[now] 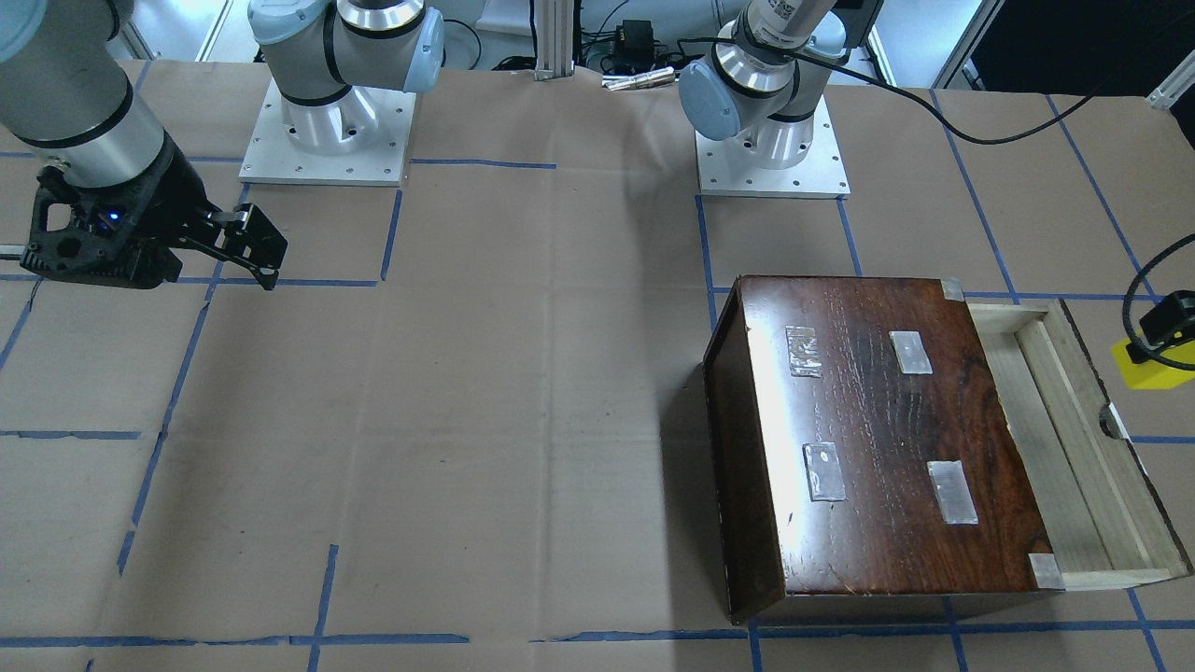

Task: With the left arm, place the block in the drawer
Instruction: 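Lift the yellow cube and carry it over the open drawer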

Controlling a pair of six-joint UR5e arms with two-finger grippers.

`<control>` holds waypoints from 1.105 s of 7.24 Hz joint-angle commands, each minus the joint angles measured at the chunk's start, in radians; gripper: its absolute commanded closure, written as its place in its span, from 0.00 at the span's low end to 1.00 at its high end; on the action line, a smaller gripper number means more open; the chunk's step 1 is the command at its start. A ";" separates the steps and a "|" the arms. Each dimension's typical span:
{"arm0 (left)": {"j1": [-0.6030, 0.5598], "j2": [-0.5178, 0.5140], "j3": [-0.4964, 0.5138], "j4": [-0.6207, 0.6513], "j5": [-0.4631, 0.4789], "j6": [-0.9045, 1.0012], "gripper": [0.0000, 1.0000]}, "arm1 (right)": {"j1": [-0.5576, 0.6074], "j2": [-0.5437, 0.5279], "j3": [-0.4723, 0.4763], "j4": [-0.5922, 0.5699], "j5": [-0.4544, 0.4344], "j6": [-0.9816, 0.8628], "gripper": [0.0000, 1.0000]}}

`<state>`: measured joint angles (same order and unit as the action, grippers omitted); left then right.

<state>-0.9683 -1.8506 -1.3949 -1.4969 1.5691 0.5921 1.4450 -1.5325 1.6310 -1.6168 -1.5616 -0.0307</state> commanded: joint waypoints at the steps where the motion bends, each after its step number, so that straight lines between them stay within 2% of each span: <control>1: -0.085 -0.007 -0.038 0.047 0.000 -0.076 0.66 | 0.000 0.000 0.001 0.000 0.000 0.000 0.00; 4: -0.089 -0.047 -0.096 0.162 0.000 -0.075 0.65 | 0.000 0.000 0.000 0.000 0.000 0.000 0.00; 8: -0.101 -0.085 -0.099 0.167 -0.027 -0.083 0.64 | 0.000 0.000 0.000 0.000 0.000 0.000 0.00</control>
<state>-1.0649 -1.9297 -1.4935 -1.3310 1.5605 0.5118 1.4450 -1.5324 1.6316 -1.6164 -1.5616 -0.0307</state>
